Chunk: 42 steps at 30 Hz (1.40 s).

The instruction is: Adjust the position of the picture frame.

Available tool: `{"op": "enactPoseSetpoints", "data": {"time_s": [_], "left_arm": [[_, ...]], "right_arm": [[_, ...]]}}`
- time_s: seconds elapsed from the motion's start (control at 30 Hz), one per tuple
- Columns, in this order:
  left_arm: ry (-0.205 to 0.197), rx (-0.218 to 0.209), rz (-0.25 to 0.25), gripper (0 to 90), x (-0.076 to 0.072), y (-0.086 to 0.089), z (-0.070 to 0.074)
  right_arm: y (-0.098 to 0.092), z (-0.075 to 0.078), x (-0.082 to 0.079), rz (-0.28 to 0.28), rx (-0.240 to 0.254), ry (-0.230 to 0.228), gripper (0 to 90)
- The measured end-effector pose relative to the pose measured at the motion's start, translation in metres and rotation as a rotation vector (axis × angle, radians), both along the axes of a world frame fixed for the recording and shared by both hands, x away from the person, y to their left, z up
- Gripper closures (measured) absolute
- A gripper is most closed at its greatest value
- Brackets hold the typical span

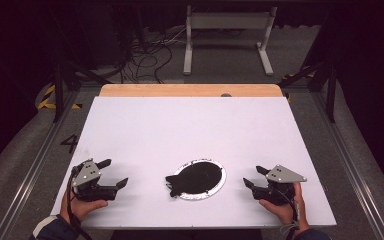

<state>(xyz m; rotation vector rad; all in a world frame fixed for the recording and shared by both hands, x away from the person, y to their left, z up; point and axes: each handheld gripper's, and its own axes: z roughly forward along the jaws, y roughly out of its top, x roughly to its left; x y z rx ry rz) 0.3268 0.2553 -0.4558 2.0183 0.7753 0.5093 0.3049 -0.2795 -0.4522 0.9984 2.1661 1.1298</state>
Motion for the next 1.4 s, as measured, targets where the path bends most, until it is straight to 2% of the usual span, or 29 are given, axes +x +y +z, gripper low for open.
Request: {"op": "enactPoseSetpoints", "data": {"time_s": [0.13, 0.2, 0.3, 0.33, 0.37, 0.47, 0.53, 0.6, 0.8, 0.9, 1.0, 1.07, 1.13, 1.4], "left_arm": [[0.008, 0.032, -0.016, 17.0, 0.001, -0.005, -0.003], [0.02, 0.023, -0.036, 22.5, 0.0, -0.006, -0.003], [0.041, 0.013, -0.064, 37.2, 0.001, -0.006, -0.004], [0.041, 0.013, -0.064, 43.4, 0.001, -0.006, -0.004], [0.04, 0.021, -0.073, 52.3, 0.004, -0.007, -0.003], [0.036, 0.007, -0.093, 68.7, 0.008, -0.011, -0.001], [0.041, -0.002, -0.114, 76.3, 0.011, -0.014, 0.0], [0.036, 0.011, -0.116, 85.8, 0.014, -0.018, 0.001], [0.072, 0.035, -0.161, 89.6, 0.037, -0.042, 0.002], [0.075, 0.057, -0.19, 89.7, 0.048, -0.06, 0.002], [0.089, 0.042, -0.209, 89.7, 0.058, -0.073, 0.001], [0.104, 0.041, -0.227, 89.8, 0.066, -0.081, -0.001], [0.129, 0.064, -0.241, 89.8, 0.071, -0.093, -0.005], [0.149, 0.119, -0.305, 89.8, 0.073, -0.116, -0.01]], "right_arm": [[0.003, -0.001, 0.001, 0.027, 0.005, 0.014, 41.9], [0.005, -0.001, 0.0, 0.05, 0.001, 0.028, 48.4], [0.009, -0.001, -0.001, 0.109, 0.013, 0.056, 65.4], [0.009, -0.001, -0.001, 0.109, 0.013, 0.056, 65.4], [0.013, -0.002, -0.002, 0.134, 0.003, 0.069, 76.6], [0.02, -0.003, -0.003, 0.169, -0.021, 0.083, 84.0], [0.023, -0.003, -0.004, 0.184, -0.026, 0.089, 85.7], [0.026, -0.004, -0.005, 0.189, -0.029, 0.091, 86.2], [0.045, -0.007, -0.01, 0.234, -0.041, 0.129, 88.3], [0.052, -0.008, -0.01, 0.255, -0.009, 0.16, 88.3], [0.063, -0.009, -0.009, 0.272, -0.021, 0.173, 88.7], [0.07, -0.01, -0.009, 0.266, -0.044, 0.168, 89.1], [0.074, -0.01, -0.008, 0.257, -0.054, 0.166, 89.3], [0.081, -0.01, -0.003, 0.216, -0.052, 0.163, 90.0]]}}
